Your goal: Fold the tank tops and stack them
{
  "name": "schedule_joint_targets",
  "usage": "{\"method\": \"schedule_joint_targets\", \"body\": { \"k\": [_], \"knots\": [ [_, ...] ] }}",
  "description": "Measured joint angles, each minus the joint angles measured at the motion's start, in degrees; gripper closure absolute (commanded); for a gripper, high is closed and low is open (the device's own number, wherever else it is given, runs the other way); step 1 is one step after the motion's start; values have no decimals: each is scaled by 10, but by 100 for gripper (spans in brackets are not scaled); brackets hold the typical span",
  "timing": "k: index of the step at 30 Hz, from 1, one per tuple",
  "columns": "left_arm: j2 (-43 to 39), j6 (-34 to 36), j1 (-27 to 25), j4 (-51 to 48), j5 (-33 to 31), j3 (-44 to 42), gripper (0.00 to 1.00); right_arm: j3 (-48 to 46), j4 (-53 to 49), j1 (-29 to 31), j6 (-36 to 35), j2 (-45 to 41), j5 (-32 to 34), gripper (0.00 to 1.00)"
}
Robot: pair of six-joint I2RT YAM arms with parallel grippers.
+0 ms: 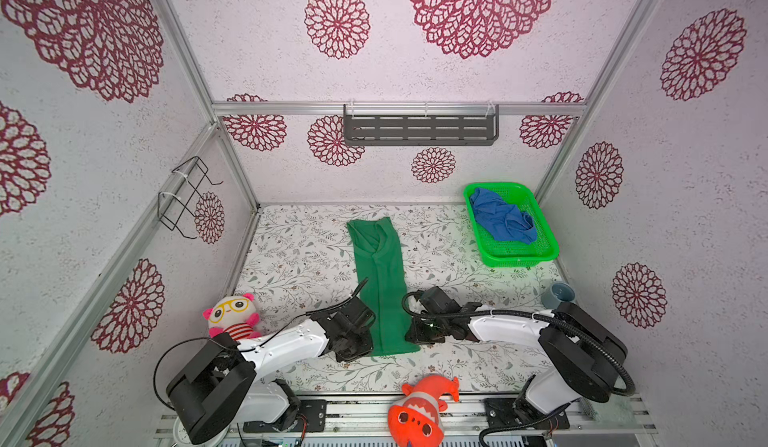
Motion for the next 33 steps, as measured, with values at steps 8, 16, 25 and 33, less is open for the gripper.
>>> {"method": "schedule_joint_targets", "body": {
  "k": [8, 16, 25, 33],
  "knots": [
    [-87, -16, 9, -15, 2, -5, 59, 17, -79, -15, -13, -93, 7, 62],
    [-20, -23, 10, 18, 12, -12, 56, -39, -57, -31, 2, -85, -24, 63],
    [-8, -46, 11, 57, 17, -32, 84, -74, 8, -28, 34, -62, -47, 64],
    [-12, -52, 12, 55, 16, -34, 100, -73, 23, -16, 44, -48, -49, 89]
  ]
}}
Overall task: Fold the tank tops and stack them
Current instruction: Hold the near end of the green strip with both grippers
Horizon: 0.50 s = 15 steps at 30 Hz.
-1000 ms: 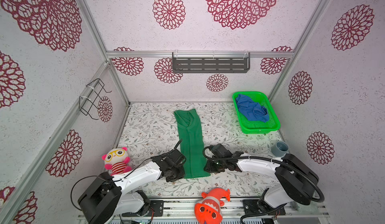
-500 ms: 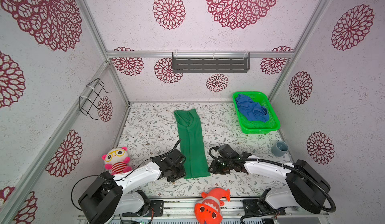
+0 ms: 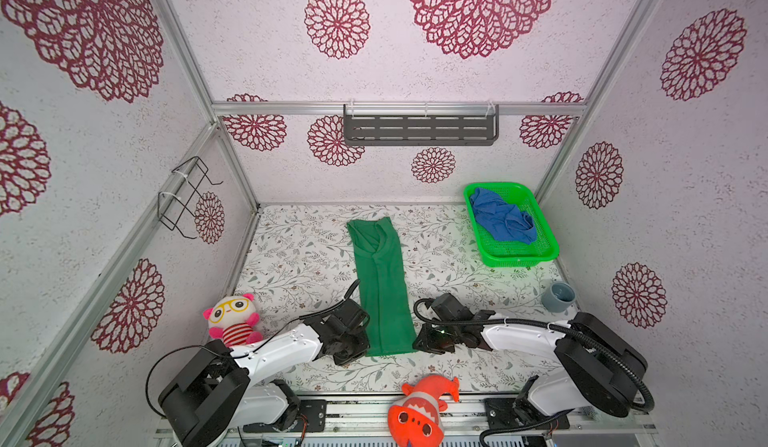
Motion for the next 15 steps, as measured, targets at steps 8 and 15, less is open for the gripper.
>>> {"method": "schedule_joint_targets", "body": {
  "k": [8, 15],
  "knots": [
    [-40, -4, -10, -21, -15, 0, 100, 0, -19, 9, 5, -17, 23, 100],
    [-111, -15, -15, -69, -43, 9, 100, 29, -68, 11, -1, -51, 34, 100]
  ]
}}
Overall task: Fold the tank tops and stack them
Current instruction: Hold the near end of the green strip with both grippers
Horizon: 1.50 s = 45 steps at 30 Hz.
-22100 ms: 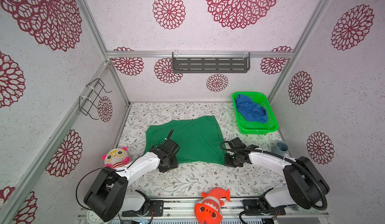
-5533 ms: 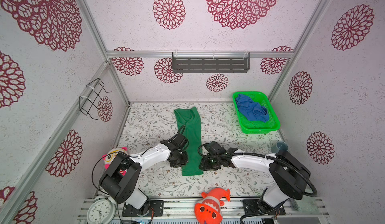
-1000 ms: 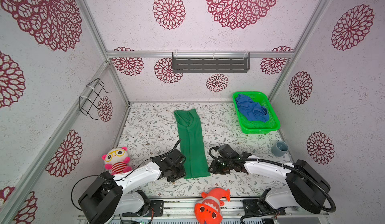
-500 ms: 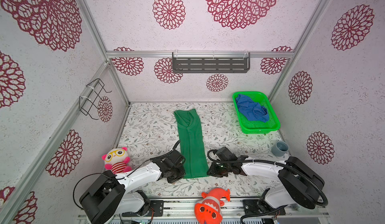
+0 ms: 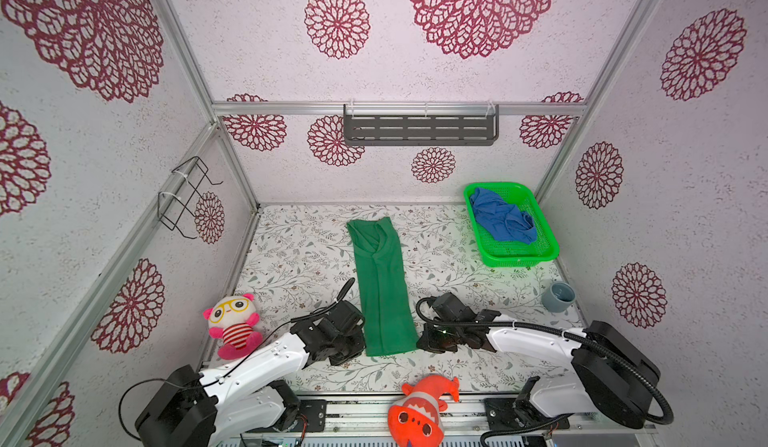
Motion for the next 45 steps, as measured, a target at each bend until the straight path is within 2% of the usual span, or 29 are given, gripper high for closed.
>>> {"method": "schedule_joint_targets", "body": {
  "k": [2, 4, 6, 8, 10, 19, 24, 27, 33, 38, 41, 45],
  "knots": [
    [-11, 0, 0, -12, -8, 10, 97, 21, -14, 0, -5, -6, 5, 100],
    [-14, 2, 0, -16, -11, 16, 73, 37, -19, 0, -11, -10, 8, 100],
    [-12, -2, 0, -18, -12, 15, 58, 41, -20, 0, -15, -10, 8, 100],
    [-5, -9, 0, -9, -8, 9, 52, 39, -24, 0, -15, -10, 9, 100],
    [5, -16, 0, 10, -2, -5, 51, 36, -26, 0, -15, -9, 9, 100],
    [70, -43, 0, 97, 16, -40, 68, 23, -26, 1, -15, -9, 9, 100],
    [75, -63, -4, 150, 23, -59, 83, 16, -22, 1, -14, -9, 9, 100],
    [82, -67, -7, 163, 25, -63, 100, 16, -21, 1, -14, -9, 9, 100],
    [73, -65, -9, 166, 27, -64, 100, 17, -27, 1, -15, -9, 13, 100],
    [27, -35, -8, 87, 9, -23, 100, 42, -52, 2, -35, -9, 25, 100],
    [4, -18, 0, 65, 4, -1, 100, 74, -70, 2, -57, -5, 34, 100],
    [-2, 14, 36, 40, -2, 27, 100, 122, -82, 1, -94, 11, 48, 100]
  ]
}}
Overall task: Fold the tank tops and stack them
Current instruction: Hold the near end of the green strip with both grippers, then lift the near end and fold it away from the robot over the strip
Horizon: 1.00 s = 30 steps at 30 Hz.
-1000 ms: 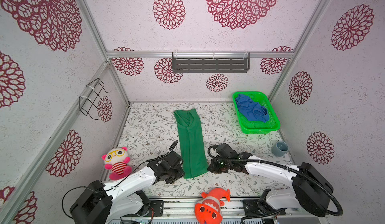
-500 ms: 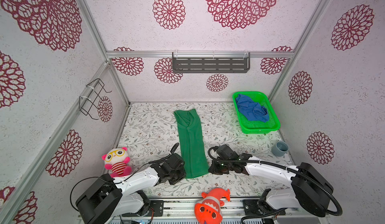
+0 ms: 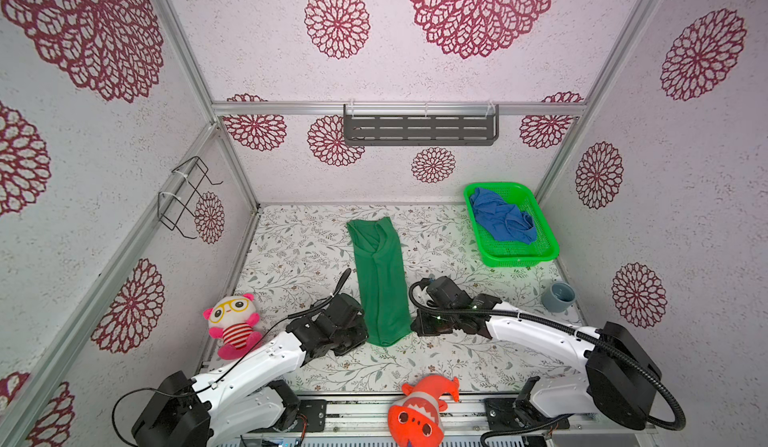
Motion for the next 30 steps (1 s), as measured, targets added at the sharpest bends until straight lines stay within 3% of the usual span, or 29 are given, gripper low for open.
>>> {"method": "schedule_joint_targets", "body": {
  "k": [6, 18, 30],
  "knots": [
    [22, 66, 73, -14, 5, 52, 100, 79, -17, -16, -66, 61, 18, 100],
    [205, 213, 188, 7, 51, 205, 100, 266, -41, -104, -192, 208, 12, 100],
    [375, 287, 253, 31, 100, 353, 100, 450, -82, -158, -272, 377, -25, 100]
  ]
}}
